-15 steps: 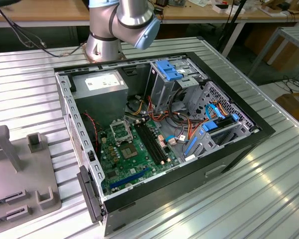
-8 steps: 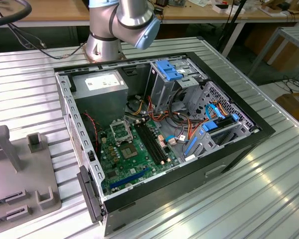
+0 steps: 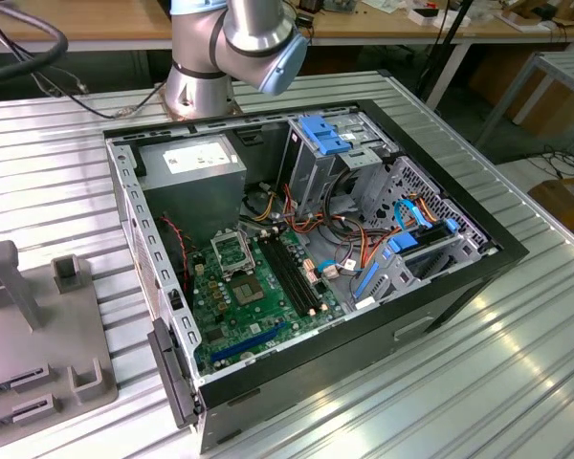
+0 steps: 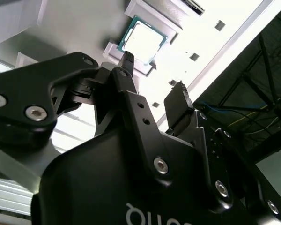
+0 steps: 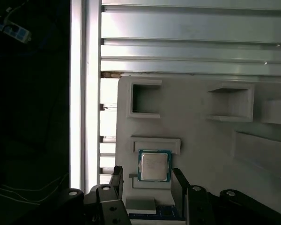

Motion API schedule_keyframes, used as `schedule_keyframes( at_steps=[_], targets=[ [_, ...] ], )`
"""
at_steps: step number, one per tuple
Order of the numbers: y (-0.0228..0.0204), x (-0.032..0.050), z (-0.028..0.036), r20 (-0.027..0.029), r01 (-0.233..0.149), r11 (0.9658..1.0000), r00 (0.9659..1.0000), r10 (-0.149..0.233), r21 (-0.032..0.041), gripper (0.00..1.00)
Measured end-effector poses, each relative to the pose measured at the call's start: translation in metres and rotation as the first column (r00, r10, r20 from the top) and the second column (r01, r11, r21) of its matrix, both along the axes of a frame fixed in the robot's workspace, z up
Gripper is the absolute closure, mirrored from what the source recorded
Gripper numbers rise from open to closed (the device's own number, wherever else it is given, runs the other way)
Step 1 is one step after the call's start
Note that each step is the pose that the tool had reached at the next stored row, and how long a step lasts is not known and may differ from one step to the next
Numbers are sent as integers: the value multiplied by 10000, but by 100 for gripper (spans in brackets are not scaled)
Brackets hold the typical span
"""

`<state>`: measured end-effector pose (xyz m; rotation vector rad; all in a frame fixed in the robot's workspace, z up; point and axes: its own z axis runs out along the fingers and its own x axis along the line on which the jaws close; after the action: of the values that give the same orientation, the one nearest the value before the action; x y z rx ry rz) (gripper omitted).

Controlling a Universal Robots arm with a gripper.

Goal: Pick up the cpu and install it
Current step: 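Pick up the cpu and move it towards the insertion slot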

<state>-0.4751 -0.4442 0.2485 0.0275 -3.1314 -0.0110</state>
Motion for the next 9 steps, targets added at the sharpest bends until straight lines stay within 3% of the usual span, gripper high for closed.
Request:
schedule_keyframes(
  at_steps=[9],
  targets=[
    [1, 46, -212, 2, 2, 10000, 10000, -2, 1, 46]
  ],
)
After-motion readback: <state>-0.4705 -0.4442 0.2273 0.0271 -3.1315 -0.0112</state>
